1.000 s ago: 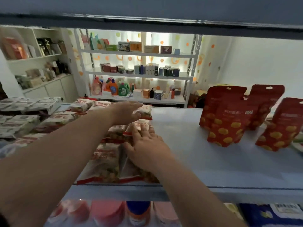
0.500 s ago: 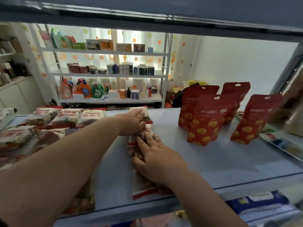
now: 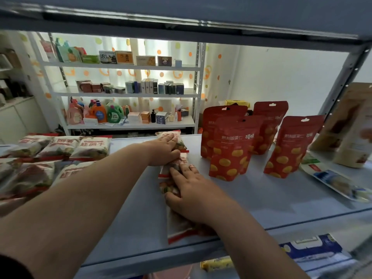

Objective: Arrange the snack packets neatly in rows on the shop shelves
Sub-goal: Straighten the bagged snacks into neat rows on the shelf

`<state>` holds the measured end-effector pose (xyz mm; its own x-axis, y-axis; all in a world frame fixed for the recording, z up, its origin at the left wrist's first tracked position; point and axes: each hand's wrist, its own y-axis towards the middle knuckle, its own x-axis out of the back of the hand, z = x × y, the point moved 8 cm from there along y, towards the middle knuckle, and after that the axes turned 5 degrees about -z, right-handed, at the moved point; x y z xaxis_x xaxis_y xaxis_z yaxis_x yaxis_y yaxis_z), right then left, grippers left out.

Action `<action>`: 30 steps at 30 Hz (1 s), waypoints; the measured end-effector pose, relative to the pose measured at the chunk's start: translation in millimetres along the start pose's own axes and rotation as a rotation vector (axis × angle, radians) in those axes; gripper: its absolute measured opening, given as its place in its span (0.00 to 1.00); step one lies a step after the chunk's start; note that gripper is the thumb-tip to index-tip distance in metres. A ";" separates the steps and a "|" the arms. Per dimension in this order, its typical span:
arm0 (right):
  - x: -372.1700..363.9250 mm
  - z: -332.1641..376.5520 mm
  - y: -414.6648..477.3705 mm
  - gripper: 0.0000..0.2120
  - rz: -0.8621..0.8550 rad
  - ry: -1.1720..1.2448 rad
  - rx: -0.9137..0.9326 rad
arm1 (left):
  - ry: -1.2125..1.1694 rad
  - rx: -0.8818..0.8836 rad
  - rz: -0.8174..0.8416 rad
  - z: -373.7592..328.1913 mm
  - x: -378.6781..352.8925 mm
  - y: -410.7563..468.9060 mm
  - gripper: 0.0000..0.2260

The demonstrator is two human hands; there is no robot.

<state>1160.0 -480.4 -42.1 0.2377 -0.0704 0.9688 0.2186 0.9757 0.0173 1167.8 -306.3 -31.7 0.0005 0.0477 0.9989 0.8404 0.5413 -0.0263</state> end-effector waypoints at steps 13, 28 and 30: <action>21.6 -2.8 -17.3 0.38 -0.084 0.152 0.003 | -0.155 -0.184 -0.253 -18.0 39.6 -16.1 0.24; 11.5 7.8 -64.7 0.32 -0.227 0.048 -0.040 | 0.060 -0.281 -0.223 -37.4 40.2 -57.3 0.18; 11.9 10.2 -67.6 0.32 -0.252 0.056 -0.048 | 0.078 -0.278 -0.239 -39.5 39.4 -59.0 0.18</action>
<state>1138.4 -545.0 -29.3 0.2219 -0.3232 0.9199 0.3219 0.9149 0.2437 1139.7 -369.5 10.7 -0.1808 -0.1223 0.9759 0.9370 0.2802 0.2087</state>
